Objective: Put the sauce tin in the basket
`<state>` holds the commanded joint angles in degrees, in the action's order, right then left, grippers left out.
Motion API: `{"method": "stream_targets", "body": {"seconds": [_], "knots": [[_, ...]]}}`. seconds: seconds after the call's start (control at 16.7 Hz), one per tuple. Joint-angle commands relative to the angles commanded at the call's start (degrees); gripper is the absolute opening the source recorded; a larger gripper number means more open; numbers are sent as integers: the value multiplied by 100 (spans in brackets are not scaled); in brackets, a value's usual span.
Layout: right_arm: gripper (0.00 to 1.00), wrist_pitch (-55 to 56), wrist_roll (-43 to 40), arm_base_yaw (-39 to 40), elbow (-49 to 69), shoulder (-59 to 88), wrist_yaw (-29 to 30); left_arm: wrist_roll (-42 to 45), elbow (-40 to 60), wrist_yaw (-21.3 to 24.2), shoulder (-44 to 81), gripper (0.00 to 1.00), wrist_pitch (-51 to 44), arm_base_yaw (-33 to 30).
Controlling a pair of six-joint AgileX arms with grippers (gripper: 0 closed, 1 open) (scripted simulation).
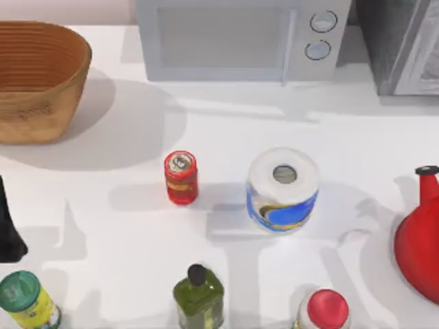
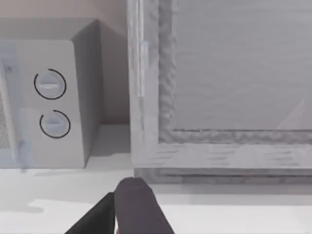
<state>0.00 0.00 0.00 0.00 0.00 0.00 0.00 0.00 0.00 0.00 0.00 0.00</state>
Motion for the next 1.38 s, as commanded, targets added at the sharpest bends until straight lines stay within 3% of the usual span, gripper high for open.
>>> {"method": "stream_targets", "body": {"seconds": [0.24, 0.54, 0.84, 1.38], "knots": [[100, 0, 0, 0, 0, 0, 0, 16, 65, 115, 170, 100, 130, -9], [100, 0, 0, 0, 0, 0, 0, 126, 579, 1037, 1618, 100, 1162, -72], [100, 0, 0, 0, 0, 0, 0, 276, 1440, 2594, 4208, 100, 2865, -138], [100, 0, 0, 0, 0, 0, 0, 549, 3247, 5926, 9883, 100, 6333, -215]]}}
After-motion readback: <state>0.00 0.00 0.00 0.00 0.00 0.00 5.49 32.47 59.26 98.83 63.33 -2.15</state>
